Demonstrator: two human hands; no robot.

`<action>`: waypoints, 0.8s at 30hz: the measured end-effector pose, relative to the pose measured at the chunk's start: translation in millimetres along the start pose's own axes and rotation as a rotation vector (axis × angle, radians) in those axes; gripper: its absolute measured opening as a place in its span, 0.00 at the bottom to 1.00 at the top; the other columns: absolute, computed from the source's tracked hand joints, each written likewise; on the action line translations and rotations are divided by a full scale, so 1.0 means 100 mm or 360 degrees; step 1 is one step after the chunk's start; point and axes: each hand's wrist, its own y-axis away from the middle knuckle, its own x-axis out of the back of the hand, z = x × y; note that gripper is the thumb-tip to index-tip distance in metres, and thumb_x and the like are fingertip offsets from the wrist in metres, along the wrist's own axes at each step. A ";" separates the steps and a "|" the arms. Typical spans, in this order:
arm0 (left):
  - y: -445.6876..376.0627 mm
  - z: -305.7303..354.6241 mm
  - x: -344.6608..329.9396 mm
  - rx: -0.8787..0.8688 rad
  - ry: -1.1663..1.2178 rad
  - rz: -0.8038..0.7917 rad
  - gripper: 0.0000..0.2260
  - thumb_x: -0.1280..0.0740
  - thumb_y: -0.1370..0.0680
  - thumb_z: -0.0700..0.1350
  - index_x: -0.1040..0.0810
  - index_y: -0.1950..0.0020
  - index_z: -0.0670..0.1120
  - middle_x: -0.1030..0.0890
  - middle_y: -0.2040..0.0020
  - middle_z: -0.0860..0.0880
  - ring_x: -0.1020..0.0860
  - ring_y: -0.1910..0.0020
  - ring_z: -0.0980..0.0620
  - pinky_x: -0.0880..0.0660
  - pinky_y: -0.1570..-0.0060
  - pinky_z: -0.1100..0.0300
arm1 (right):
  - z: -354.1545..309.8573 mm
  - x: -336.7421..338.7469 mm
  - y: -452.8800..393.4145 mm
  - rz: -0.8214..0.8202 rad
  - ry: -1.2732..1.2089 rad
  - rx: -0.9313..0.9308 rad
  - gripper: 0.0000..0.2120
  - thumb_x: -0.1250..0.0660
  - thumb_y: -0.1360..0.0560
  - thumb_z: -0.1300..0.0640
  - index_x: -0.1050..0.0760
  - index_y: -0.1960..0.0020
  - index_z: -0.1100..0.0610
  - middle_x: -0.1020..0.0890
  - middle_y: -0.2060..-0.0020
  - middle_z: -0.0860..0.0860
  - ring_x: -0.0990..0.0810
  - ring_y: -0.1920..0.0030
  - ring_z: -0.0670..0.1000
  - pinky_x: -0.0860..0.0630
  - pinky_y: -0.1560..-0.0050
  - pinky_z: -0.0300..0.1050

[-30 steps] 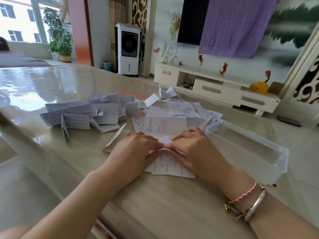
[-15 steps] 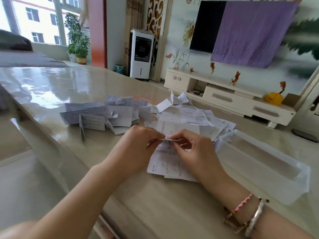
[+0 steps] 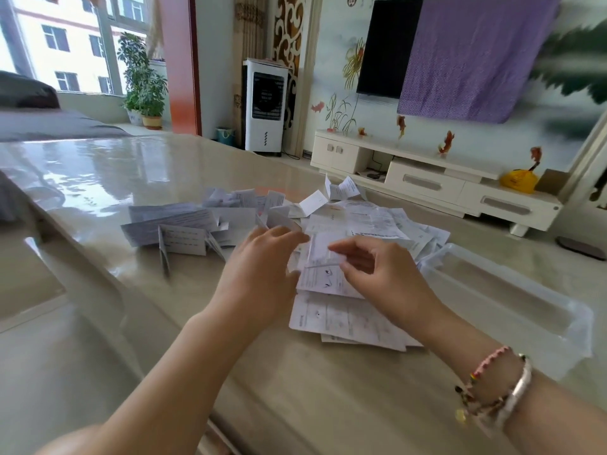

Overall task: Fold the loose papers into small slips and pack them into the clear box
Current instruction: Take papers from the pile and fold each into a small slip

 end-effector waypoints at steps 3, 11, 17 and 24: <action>0.00 -0.10 0.07 0.0119 -0.0209 -0.0093 0.18 0.32 0.24 0.49 0.27 0.34 0.58 0.28 0.34 0.59 0.36 0.38 0.52 0.37 0.41 0.59 | -0.05 -0.09 -0.23 -0.0016 -0.0082 -0.0115 0.12 0.34 0.24 0.64 0.20 0.43 0.54 0.18 0.50 0.43 0.21 0.50 0.35 0.29 0.49 0.23; -0.05 -0.35 0.08 0.0302 -0.0204 -0.0264 0.12 0.40 0.22 0.43 0.20 0.45 0.53 0.22 0.43 0.53 0.26 0.43 0.49 0.26 0.46 0.55 | -0.08 -0.61 -0.77 -0.0118 -0.0048 -0.0216 0.12 0.37 0.23 0.66 0.20 0.43 0.58 0.17 0.47 0.52 0.20 0.48 0.45 0.28 0.47 0.30; -0.13 -0.48 0.13 0.0374 -0.0249 -0.0178 0.16 0.40 0.26 0.36 0.19 0.45 0.50 0.21 0.45 0.52 0.25 0.44 0.48 0.26 0.48 0.55 | -0.13 -0.85 -0.88 -0.0345 0.0302 -0.0140 0.16 0.41 0.22 0.64 0.23 0.37 0.57 0.20 0.41 0.55 0.24 0.38 0.52 0.31 0.36 0.40; -0.11 -0.43 0.07 0.0312 -0.0109 -0.0139 0.13 0.37 0.25 0.38 0.19 0.47 0.53 0.23 0.41 0.55 0.27 0.42 0.50 0.29 0.47 0.58 | -0.10 -0.62 -0.75 -0.0179 0.0407 0.0005 0.21 0.44 0.24 0.66 0.22 0.38 0.50 0.26 0.49 0.48 0.33 0.37 0.51 0.37 0.34 0.47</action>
